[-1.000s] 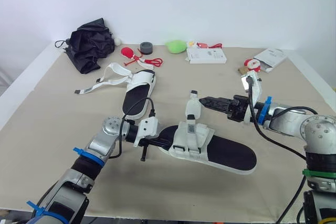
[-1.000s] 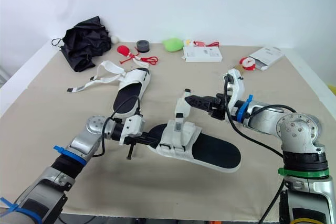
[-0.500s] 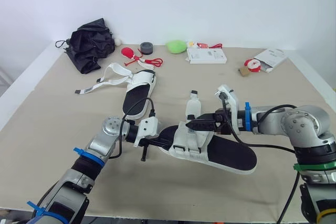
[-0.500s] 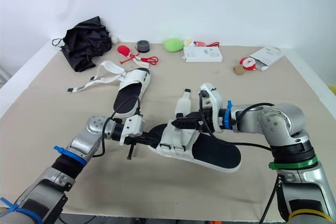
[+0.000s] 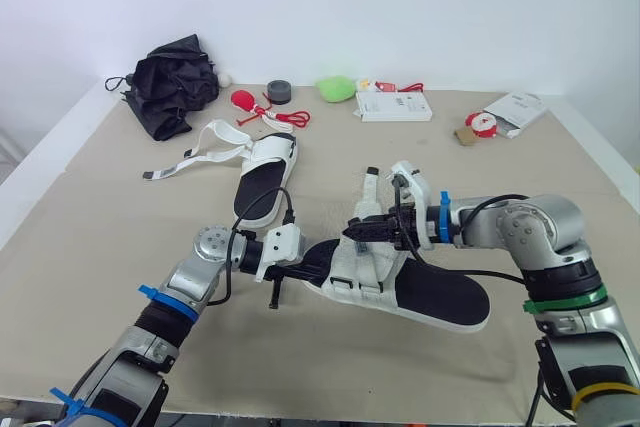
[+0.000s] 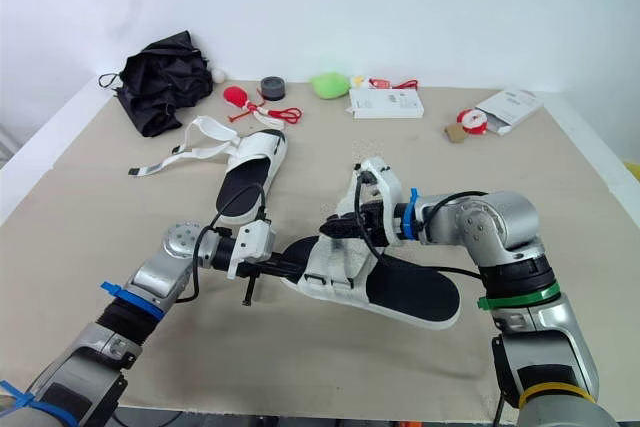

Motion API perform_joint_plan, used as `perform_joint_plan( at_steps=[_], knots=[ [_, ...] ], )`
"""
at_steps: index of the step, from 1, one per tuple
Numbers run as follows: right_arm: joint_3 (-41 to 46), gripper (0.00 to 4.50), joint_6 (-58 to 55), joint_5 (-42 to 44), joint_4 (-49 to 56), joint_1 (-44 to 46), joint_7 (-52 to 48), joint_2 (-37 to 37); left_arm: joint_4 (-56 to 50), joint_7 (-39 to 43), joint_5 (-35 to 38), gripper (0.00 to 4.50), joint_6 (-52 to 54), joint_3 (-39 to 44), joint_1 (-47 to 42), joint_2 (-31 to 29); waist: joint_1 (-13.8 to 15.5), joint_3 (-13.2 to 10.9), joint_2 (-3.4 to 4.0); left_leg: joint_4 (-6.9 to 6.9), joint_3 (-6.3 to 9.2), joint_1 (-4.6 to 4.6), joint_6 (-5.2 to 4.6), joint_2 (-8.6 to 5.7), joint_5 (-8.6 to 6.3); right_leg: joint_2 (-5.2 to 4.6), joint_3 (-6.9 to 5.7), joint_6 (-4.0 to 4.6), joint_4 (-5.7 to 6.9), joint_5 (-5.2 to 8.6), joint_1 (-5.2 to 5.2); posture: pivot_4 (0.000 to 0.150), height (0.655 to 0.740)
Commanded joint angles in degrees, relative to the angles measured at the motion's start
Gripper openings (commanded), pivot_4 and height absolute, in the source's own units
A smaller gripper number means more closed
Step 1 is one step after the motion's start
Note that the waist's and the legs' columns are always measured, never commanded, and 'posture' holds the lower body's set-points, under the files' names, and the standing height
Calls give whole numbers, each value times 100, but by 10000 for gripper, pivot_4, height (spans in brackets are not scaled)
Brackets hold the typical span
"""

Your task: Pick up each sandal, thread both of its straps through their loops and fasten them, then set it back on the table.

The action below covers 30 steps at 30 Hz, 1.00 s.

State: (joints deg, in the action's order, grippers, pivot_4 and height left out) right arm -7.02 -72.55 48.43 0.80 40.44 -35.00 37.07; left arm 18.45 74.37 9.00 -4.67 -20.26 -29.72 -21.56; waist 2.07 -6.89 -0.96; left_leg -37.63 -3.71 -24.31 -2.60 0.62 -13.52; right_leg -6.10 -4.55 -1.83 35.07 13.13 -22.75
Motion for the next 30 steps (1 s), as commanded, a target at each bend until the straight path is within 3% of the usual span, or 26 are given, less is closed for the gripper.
perform_joint_plan(
  at_steps=[1,3,4,11,18,22,30],
  knots=[
    [140,10243,83,-101,79,85,-204,-18,503,-3,-564,0,409,-520,436,-133,0,0,1,0,1,0,0,0,0,0,-1,0,0,0,0,1500,7400],
    [189,1429,70,-129,65,60,-232,-24,501,-12,-561,0,414,-507,436,-148,0,0,1,0,1,0,0,0,0,0,-1,1,0,0,0,1500,7400],
    [205,271,69,-147,62,56,-248,-25,503,-16,-561,0,414,-504,434,-151,0,0,1,0,1,0,0,0,0,0,0,3,0,1,0,1500,7400],
    [1116,271,-174,407,473,3,-382,64,511,-9,-560,0,415,-520,407,-129,0,0,1,0,1,0,0,0,0,-1,0,2,0,0,0,1500,7400],
    [2267,271,-592,735,939,-257,431,-41,517,2,-560,0,407,-526,412,-130,0,0,2,0,4,-1,0,0,0,-3,-3,2,0,-1,1,1500,7400],
    [2998,271,-845,873,1084,-514,1330,-509,556,32,-563,0,393,-540,399,-123,-1,0,3,2,2,-1,0,0,0,-5,-1,3,0,-1,1,1500,7400],
    [3080,271,-844,999,1587,-1150,2079,-1381,708,93,-580,0,364,-567,248,-38,0,4,12,2,3,0,0,-1,0,-2,-4,-3,1,-3,5,1500,7400]
  ],
)
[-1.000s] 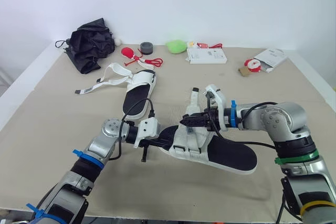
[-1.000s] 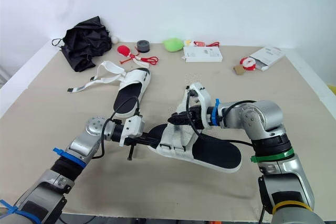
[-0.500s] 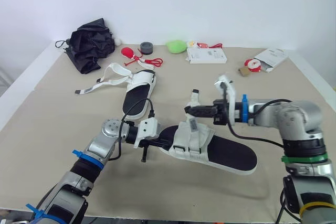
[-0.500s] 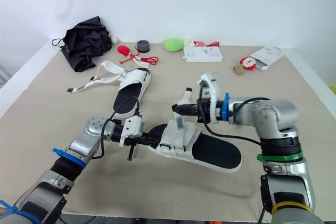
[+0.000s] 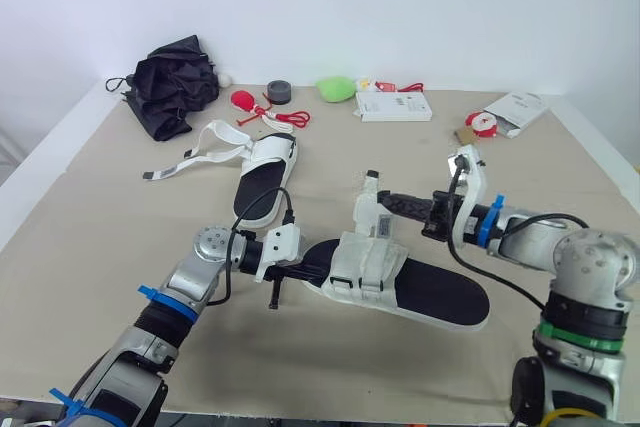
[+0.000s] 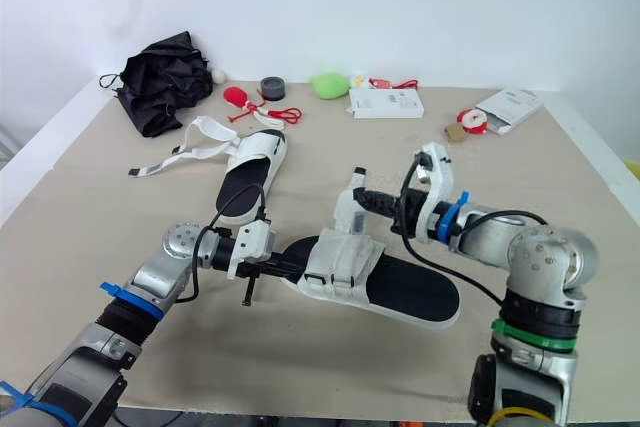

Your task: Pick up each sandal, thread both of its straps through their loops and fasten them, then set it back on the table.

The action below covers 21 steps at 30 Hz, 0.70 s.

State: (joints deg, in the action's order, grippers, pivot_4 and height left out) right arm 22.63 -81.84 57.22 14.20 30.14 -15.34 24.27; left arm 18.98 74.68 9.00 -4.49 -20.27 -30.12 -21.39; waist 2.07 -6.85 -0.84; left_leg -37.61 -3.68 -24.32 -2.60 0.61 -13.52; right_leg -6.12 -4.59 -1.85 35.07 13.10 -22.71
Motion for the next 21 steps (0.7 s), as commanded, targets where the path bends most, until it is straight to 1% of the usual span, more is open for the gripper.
perform_joint_plan(
  at_steps=[1,7,11,13,18,21],
  knots=[
    [105,271,96,118,248,-191,129,-141,671,68,-585,0,336,-564,276,-50,0,0,1,0,1,0,0,0,0,0,-2,-1,0,1,1,1500,7400],
    [198,271,208,50,161,-515,266,-200,668,78,-592,0,324,-552,295,-58,-1,0,6,-1,-1,3,-1,-2,0,3,-14,-15,0,5,4,1500,7400],
    [362,271,256,199,223,-594,311,-216,636,89,-586,0,329,-538,334,-103,-1,0,6,-1,2,3,-1,-3,0,4,-18,-16,0,6,8,1500,7400],
    [446,271,339,349,284,-607,311,-276,643,97,-589,0,325,-544,351,-111,-1,0,6,-1,1,4,-1,-3,0,4,-18,-18,0,6,9,1500,7400],
    [685,271,520,1071,521,-539,340,-386,657,100,-594,0,320,-558,347,-95,-1,-2,9,-1,5,6,-1,-2,0,5,-20,-45,0,23,12,1500,7400],
    [690,271,618,1294,546,-588,432,-352,672,103,-597,0,307,-559,340,-92,-2,-2,10,0,6,9,-1,-2,0,4,-19,-45,0,24,17,1500,7400]
  ],
)
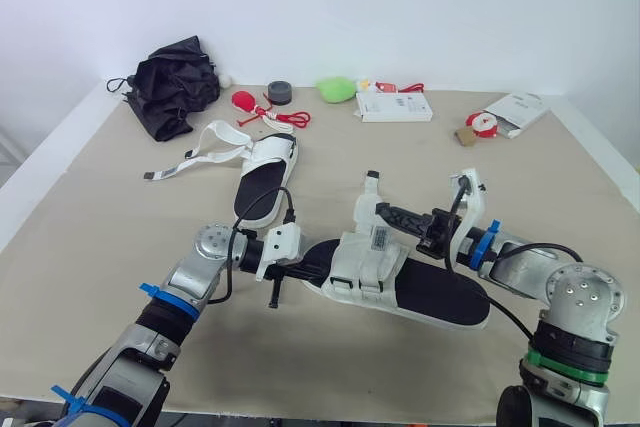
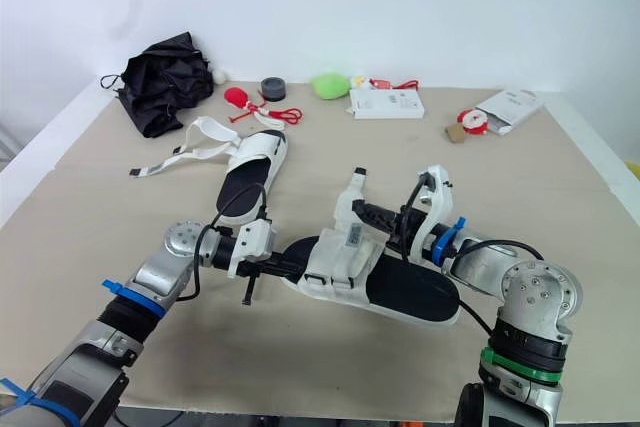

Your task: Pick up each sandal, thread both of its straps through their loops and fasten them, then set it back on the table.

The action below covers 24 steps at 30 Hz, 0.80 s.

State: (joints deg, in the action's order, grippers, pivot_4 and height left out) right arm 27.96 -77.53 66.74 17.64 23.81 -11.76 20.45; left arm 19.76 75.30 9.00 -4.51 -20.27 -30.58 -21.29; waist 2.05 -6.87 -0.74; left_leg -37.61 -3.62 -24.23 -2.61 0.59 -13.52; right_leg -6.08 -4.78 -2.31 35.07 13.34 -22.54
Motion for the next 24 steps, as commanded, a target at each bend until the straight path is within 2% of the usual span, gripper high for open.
perform_joint_plan(
  at_steps=[1,12,17,19,21,22,24],
  knots=[
    [151,271,240,394,181,20,141,27,599,43,-597,0,304,-557,384,-104,0,0,0,0,1,0,0,0,0,0,0,-1,0,1,0,1500,7400],
    [-69,271,642,531,9,-420,377,40,603,41,-595,0,313,-546,391,-118,-1,0,4,0,6,0,0,0,0,-2,11,4,0,3,3,1500,7400],
    [-416,271,788,-129,-399,-762,683,29,574,26,-594,0,322,-545,415,-127,-1,4,2,0,11,1,0,0,0,-1,6,12,0,9,5,1500,7400],
    [-584,7444,777,-376,-585,-865,839,19,565,15,-597,0,329,-544,419,-123,-10,13,15,0,9,1,1,0,0,-2,8,13,0,9,6,1500,7400],
    [-681,17772,835,-630,-806,-941,969,-9,556,3,-588,0,336,-535,426,-132,-10,20,7,0,11,11,0,1,0,1,8,17,0,18,12,1500,7400],
    [-697,19833,906,-731,-853,-962,968,-9,553,-5,-584,0,340,-532,426,-135,-10,20,7,0,13,11,1,1,0,1,6,24,0,24,13,1500,7400],
    [-705,29883,951,-870,-950,-961,985,30,553,-15,-582,0,346,-527,426,-141,-19,33,10,0,11,15,1,1,0,1,9,26,0,26,16,1500,7400]
  ],
)
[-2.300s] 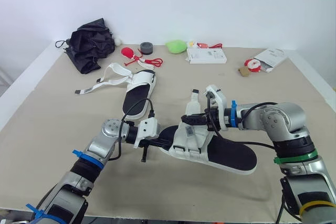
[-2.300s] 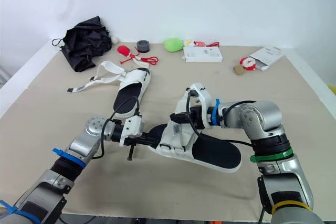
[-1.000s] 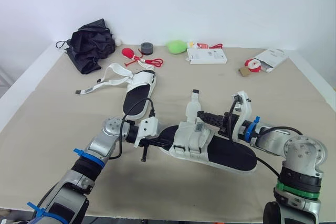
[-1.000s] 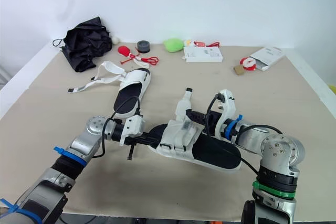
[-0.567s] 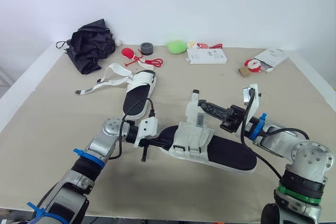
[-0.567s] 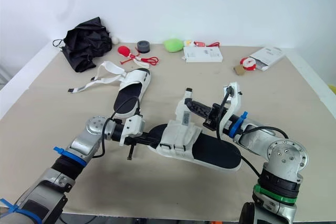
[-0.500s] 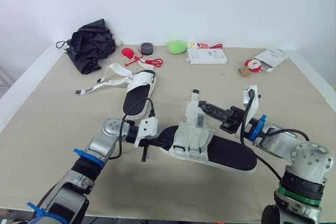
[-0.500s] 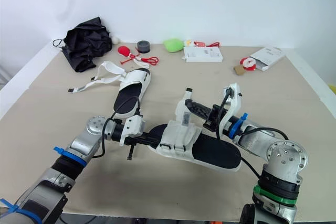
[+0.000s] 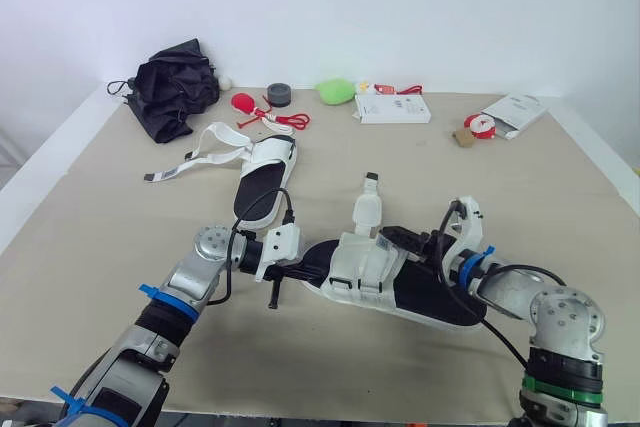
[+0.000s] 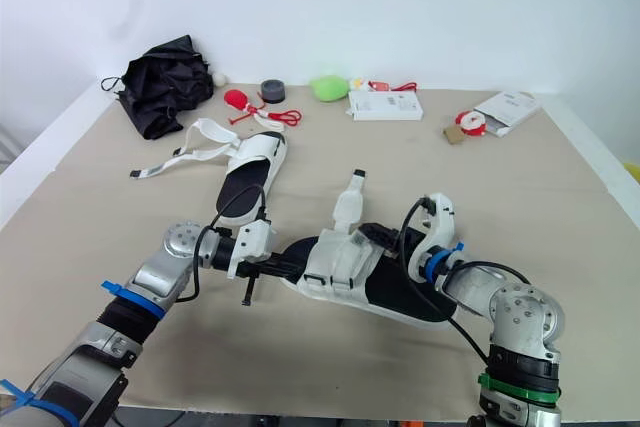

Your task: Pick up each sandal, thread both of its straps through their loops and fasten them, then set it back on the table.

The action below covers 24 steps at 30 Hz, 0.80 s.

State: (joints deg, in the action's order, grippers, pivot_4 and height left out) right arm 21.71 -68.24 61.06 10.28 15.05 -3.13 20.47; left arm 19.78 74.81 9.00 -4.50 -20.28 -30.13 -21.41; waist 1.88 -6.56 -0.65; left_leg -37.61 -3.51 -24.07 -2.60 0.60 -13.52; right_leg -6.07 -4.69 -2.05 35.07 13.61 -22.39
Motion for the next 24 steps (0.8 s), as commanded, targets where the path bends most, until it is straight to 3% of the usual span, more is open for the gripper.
perform_joint_plan(
  at_steps=[1,4,10,19,24],
  knots=[
    [-114,32883,36,-378,-252,-83,94,77,546,36,-580,0,347,-523,383,-136,-4,5,-2,0,0,1,0,0,0,0,0,0,0,0,1,1500,7400],
    [-271,44858,-21,-521,-217,-48,-4,281,535,32,-570,0,357,-515,387,-151,-5,9,-9,0,0,9,0,1,0,0,2,-4,0,-1,8,1500,7400],
    [-583,44858,273,-923,-127,283,-327,735,597,14,-575,0,349,-519,340,-114,-4,10,-2,3,1,13,1,0,0,-3,3,-5,-1,6,9,1500,7400],
    [-233,44858,733,-1475,-517,1081,-674,1351,657,-8,-590,0,314,-526,313,-42,3,-6,24,5,-7,4,1,-2,-1,-4,2,-5,-1,7,2,1500,7400],
    [427,44858,45,298,536,871,-1823,1611,693,-15,-590,0,308,-522,286,-17,21,-9,27,6,0,1,1,-2,-1,-2,-4,-9,-1,5,4,1500,7400]
  ],
)
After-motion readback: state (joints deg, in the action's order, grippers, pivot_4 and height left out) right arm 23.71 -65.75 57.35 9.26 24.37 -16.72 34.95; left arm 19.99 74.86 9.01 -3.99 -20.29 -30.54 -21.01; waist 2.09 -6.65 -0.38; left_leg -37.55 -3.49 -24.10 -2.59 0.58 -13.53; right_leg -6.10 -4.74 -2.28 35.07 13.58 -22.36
